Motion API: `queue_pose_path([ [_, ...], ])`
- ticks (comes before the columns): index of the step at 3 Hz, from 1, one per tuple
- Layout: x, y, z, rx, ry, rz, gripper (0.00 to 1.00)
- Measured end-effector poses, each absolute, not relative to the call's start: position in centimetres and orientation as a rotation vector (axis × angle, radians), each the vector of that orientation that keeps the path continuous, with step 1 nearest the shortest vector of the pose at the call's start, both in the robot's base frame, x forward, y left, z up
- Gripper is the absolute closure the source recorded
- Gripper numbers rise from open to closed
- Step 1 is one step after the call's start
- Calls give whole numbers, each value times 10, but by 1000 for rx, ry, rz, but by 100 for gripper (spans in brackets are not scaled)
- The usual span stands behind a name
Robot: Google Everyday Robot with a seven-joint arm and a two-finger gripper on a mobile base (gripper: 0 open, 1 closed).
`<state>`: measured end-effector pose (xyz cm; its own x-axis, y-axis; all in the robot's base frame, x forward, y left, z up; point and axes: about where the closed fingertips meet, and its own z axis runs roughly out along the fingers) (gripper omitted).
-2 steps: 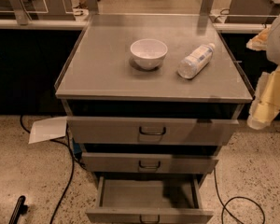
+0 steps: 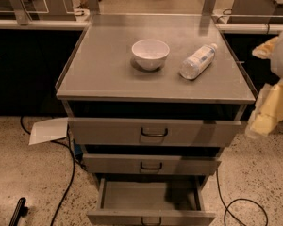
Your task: Close bottom drawer
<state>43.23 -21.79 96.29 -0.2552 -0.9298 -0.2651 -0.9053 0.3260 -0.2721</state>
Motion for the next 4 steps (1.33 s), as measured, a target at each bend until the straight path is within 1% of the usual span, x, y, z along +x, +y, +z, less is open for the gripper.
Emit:
queue_pose_path([
  [1,406,-221,918,-1444,2255,27,0],
  [2,392,-215,851,-1247,2295,204,0],
  [3,396,-216,836,-1175,2293,203,18],
  [4,397,-216,837,-1177,2290,199,41],
])
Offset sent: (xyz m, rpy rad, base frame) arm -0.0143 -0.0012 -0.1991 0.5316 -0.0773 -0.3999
